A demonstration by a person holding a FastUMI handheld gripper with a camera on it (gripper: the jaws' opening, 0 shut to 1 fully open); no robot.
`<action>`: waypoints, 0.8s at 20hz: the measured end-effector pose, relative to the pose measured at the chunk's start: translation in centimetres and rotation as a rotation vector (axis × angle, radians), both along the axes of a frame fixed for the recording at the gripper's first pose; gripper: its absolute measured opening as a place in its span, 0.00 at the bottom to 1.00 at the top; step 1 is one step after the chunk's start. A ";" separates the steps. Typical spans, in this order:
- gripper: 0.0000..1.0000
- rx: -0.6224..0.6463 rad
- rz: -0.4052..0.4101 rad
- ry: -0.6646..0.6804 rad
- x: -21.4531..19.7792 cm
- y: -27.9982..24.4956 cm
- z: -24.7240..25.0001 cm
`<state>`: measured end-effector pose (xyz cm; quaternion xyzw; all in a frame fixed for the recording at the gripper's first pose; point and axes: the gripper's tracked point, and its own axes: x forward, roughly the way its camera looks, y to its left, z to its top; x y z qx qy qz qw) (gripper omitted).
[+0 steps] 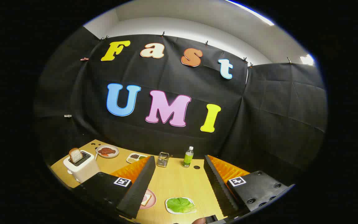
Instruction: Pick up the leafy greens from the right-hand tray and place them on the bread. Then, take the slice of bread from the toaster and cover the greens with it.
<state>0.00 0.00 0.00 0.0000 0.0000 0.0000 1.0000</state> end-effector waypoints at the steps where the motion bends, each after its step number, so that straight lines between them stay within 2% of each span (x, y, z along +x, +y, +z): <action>1: 0.98 -0.001 0.003 -0.001 0.0 0.1 0.1; 16: 0.98 -0.014 0.064 0.018 0.4 1.8 -0.1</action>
